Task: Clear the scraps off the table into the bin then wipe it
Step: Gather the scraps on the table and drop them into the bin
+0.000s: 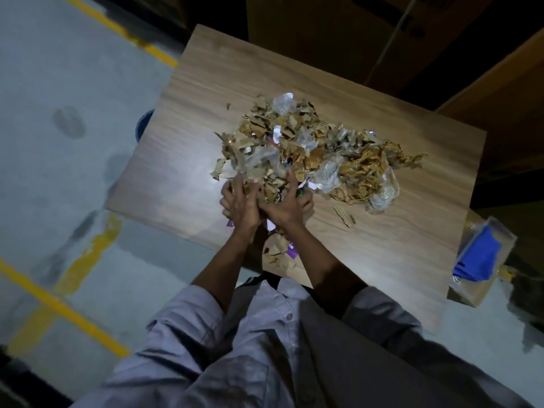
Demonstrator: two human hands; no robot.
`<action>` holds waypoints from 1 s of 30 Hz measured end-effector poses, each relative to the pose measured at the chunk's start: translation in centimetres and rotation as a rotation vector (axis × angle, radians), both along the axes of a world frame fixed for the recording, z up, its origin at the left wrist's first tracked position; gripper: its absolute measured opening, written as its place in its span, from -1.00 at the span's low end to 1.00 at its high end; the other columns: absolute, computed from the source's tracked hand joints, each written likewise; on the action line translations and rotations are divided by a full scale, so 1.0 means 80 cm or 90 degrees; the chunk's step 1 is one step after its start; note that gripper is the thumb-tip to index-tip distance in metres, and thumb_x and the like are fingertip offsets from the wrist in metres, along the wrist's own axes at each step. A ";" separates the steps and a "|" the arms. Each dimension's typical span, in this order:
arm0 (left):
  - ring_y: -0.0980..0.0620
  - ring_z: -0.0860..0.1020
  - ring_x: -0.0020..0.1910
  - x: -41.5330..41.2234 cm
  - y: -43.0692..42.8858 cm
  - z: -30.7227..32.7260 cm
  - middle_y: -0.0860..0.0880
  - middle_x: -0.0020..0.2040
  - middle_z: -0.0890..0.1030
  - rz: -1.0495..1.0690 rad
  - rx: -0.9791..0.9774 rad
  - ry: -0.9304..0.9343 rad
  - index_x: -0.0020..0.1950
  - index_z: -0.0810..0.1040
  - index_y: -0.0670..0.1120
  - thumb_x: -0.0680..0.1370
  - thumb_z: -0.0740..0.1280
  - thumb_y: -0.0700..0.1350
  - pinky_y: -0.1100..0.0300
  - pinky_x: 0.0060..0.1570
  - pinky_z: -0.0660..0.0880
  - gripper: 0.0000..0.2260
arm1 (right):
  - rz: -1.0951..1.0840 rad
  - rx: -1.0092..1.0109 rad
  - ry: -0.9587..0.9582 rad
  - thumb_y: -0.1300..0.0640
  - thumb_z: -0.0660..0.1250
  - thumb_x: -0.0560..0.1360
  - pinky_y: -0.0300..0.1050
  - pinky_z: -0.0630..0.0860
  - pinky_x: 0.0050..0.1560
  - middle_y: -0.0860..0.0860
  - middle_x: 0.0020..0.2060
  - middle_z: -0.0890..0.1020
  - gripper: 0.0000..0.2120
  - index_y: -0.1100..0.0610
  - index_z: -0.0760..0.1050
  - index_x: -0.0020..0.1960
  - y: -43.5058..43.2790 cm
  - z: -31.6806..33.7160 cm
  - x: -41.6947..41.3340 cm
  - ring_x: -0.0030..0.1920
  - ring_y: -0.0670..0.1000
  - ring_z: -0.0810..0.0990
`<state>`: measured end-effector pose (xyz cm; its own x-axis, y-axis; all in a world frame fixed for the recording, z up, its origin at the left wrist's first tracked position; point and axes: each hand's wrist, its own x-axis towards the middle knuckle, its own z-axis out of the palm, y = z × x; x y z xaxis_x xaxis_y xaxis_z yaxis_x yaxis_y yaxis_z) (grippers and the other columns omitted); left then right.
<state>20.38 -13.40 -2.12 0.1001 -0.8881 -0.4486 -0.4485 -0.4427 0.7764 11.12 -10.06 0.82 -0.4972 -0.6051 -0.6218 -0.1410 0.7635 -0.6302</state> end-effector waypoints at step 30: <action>-0.23 0.39 0.52 0.083 -0.007 0.143 -0.22 0.54 0.41 0.010 0.166 0.467 0.55 0.39 -0.16 0.66 0.10 0.29 0.02 0.31 0.45 -0.35 | -0.115 -0.259 -0.122 -0.06 0.36 0.39 0.14 0.55 0.22 0.05 0.37 0.40 -0.46 -0.35 0.26 0.29 -0.016 0.100 0.144 0.33 0.16 0.46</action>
<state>27.02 -13.95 9.30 -0.2915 -0.7453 -0.5996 0.1467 -0.6542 0.7419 22.62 -11.30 8.82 -0.5167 -0.7327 -0.4429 0.1189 0.4509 -0.8846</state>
